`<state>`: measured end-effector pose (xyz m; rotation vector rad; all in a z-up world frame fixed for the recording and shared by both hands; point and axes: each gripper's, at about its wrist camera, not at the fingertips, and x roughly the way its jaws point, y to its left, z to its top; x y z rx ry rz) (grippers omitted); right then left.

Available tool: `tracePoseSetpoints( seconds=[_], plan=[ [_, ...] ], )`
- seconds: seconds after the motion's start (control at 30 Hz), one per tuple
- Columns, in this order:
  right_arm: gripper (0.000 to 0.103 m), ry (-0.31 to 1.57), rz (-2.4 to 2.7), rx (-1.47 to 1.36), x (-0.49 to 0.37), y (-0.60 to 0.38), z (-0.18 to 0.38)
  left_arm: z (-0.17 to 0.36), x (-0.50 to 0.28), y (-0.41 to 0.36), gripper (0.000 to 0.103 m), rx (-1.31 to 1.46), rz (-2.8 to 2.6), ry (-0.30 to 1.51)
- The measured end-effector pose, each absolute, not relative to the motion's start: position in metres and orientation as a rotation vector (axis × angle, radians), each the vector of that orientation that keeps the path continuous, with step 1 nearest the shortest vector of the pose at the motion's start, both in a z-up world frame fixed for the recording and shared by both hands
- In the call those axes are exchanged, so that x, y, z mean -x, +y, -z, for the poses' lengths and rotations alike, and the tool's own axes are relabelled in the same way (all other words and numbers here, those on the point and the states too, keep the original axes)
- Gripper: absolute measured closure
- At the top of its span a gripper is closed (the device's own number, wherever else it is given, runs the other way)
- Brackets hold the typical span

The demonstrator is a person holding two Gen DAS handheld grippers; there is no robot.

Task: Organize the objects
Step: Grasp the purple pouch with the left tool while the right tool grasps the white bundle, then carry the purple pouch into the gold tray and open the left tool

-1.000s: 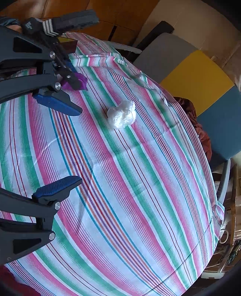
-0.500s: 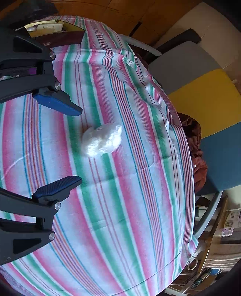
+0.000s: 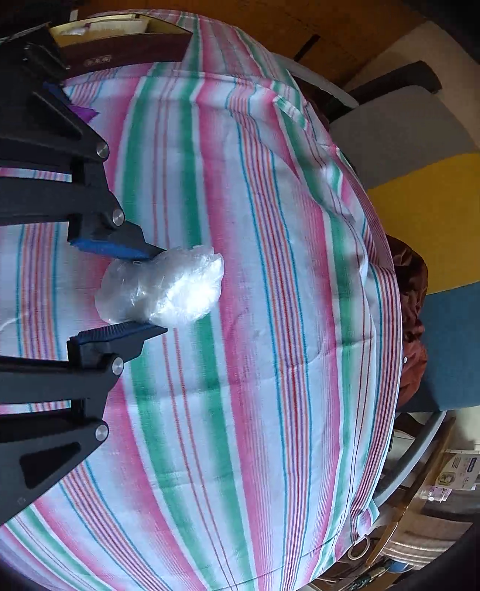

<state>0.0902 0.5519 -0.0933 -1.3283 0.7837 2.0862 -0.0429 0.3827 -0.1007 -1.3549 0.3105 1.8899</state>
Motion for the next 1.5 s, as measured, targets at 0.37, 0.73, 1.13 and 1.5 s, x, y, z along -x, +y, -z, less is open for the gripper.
tracePoseSetpoints(
  seconds=[0.37,0.73,1.13,1.5],
  plan=[
    [0.072,0.759,-2.078,1.415,-0.140,0.492,0.102,0.097,0.033,0.377,0.067,1.303,-1.926,0.340],
    [0.073,0.740,-2.107,1.403,-0.140,0.495,0.106,0.052,0.016,0.341,0.069,1.133,-2.026,0.330],
    [0.073,0.722,-2.112,1.402,-0.135,0.492,0.108,0.000,-0.003,0.288,0.069,0.949,-2.133,0.290],
    [0.073,0.660,-2.122,1.402,-0.129,0.487,0.111,-0.015,-0.005,0.241,0.069,0.903,-2.213,0.251]
  ],
)
